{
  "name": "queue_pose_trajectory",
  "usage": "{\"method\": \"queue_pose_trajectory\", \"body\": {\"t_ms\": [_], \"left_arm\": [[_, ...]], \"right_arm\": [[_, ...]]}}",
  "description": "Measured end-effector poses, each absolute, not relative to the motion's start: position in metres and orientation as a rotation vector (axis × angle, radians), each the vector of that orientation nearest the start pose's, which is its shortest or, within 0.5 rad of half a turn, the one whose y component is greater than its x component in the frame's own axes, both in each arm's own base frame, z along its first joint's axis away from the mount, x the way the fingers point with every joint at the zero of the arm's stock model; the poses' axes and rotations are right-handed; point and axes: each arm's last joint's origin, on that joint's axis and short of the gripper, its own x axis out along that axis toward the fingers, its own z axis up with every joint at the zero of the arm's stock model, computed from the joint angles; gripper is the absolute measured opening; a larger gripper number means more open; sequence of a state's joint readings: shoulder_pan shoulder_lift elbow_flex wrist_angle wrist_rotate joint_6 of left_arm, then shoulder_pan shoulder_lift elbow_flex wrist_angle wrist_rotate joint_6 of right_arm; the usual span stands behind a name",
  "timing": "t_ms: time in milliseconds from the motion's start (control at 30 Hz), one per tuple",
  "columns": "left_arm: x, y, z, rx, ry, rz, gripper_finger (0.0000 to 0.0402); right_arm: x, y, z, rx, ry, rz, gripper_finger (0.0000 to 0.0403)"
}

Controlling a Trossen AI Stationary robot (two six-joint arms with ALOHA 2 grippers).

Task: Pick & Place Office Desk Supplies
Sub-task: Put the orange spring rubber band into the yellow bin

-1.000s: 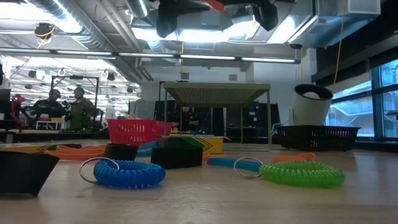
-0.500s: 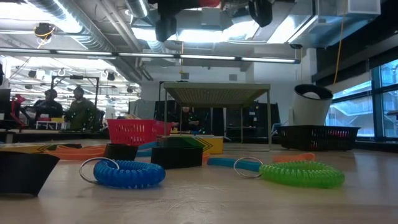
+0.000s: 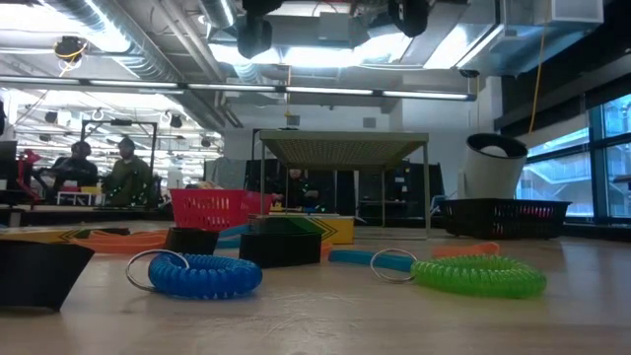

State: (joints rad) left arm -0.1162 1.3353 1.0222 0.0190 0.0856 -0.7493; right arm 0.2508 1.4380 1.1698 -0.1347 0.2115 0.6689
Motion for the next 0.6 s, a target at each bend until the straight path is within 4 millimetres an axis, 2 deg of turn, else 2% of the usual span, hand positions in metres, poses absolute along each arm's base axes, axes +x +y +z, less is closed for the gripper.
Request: {"method": "queue_pose_trajectory", "body": {"t_ms": [100, 233, 433, 600], "left_arm": [[0.295, -0.038, 0.314, -0.739, 0.382, -0.065, 0.0012], [0.278, -0.042, 0.319, -0.748, 0.454, -0.065, 0.0011], [0.232, -0.055, 0.327, -0.817, 0.656, -0.080, 0.0011], [0.197, -0.081, 0.331, -0.910, 0.843, -0.162, 0.0011]], "right_arm": [[0.318, 0.072, 0.322, 0.611, 0.367, -0.111, 0.0188], [0.320, 0.071, 0.328, 0.645, 0.305, -0.100, 0.0214], [0.312, 0.070, 0.343, 0.651, 0.248, -0.062, 0.0211], [0.299, 0.067, 0.356, 0.604, 0.219, -0.037, 0.0194]]}}
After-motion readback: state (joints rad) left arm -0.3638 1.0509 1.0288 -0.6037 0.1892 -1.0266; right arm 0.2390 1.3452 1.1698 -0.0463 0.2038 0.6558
